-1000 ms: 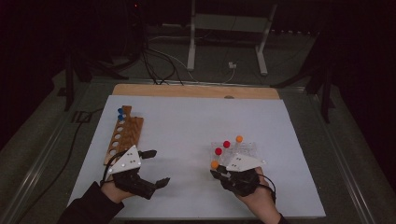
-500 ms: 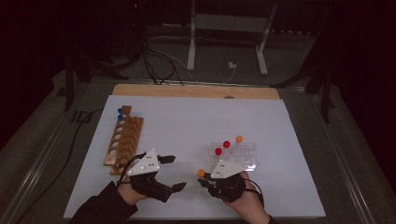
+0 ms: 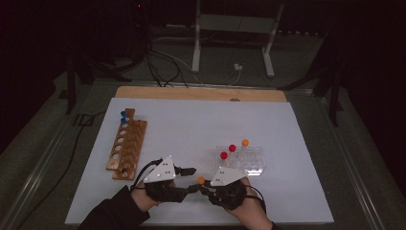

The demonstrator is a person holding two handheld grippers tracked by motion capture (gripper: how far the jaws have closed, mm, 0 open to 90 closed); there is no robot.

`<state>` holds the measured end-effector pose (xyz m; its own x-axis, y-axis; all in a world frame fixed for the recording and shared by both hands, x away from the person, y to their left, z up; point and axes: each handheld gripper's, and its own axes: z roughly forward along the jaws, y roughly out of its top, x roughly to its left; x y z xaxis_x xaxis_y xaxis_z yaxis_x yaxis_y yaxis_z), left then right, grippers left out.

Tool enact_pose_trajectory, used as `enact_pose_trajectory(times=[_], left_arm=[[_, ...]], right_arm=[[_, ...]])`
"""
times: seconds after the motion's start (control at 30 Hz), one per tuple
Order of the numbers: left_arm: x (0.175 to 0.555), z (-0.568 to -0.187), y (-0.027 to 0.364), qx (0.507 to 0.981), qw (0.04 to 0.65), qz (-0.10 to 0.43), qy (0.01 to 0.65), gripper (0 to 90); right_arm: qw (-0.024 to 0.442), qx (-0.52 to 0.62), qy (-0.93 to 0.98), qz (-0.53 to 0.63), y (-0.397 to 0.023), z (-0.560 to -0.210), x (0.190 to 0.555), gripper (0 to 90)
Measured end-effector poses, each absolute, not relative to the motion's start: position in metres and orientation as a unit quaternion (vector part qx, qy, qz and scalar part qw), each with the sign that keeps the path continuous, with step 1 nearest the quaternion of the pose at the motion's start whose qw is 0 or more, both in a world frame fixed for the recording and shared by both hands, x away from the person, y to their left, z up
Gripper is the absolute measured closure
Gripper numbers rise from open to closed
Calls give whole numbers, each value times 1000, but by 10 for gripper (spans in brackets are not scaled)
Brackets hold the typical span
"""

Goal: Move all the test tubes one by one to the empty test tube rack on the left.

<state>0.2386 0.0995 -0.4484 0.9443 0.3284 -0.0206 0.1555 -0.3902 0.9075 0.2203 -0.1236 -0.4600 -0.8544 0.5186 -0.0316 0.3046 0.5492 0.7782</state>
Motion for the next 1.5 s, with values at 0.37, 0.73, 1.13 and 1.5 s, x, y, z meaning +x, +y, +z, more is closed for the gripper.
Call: enact_pose_trajectory(times=[0.37, 0.73, 1.13, 1.5], left_arm=[[240, -449, 94, 832, 534, 71, 133, 699], [241, -448, 94, 831, 536, 70, 127, 710], [243, -442, 100, 827, 542, 70, 137, 712], [251, -429, 121, 818, 545, 94, 157, 712]], right_arm=[[124, 234, 871, 414, -122, -460, 219, 749], [125, 232, 869, 418, -123, -459, 218, 748], [125, 236, 857, 440, -131, -458, 219, 673], [157, 254, 825, 481, -149, -441, 215, 326]])
